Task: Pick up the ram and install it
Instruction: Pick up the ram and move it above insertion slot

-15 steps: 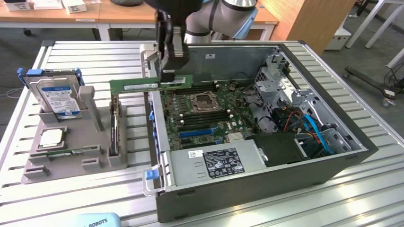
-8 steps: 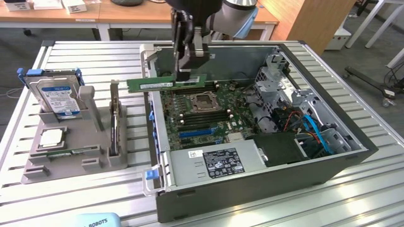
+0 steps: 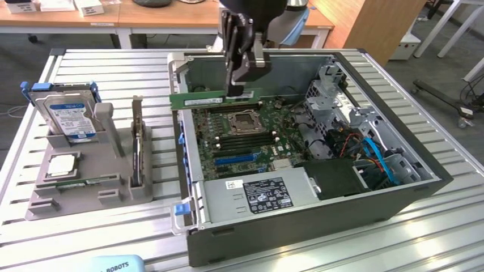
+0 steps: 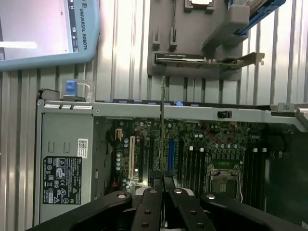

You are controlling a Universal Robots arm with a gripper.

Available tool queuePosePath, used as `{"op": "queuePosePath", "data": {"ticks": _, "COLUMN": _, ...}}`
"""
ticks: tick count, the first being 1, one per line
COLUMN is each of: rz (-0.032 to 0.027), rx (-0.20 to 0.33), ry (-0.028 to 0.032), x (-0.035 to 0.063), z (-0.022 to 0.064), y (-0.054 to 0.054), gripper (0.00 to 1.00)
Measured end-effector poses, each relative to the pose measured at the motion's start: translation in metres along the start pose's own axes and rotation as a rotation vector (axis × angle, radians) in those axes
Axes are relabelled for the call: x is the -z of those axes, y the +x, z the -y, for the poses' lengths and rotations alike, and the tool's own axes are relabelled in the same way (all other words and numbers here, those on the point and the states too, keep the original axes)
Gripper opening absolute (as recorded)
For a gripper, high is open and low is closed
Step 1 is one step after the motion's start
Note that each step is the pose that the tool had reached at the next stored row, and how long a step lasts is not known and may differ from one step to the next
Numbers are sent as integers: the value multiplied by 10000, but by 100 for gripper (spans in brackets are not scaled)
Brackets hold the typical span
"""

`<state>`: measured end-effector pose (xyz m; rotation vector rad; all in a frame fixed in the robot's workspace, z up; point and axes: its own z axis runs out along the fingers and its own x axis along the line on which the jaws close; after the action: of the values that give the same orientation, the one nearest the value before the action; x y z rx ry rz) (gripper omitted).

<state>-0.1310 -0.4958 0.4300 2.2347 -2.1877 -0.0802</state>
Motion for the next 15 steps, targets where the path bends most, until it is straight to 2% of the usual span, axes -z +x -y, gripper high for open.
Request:
{"op": "queuePosePath", "data": {"ticks": 11, "rz": 1, "rx": -1, "ry": 0, "x": 8, "z": 192, "y": 4, "gripper": 11}}
{"op": "queuePosePath", "data": {"ticks": 15, "rz": 0, "rx": -1, "ry": -8, "x": 13, "z": 301, "y": 6, "gripper": 11}}
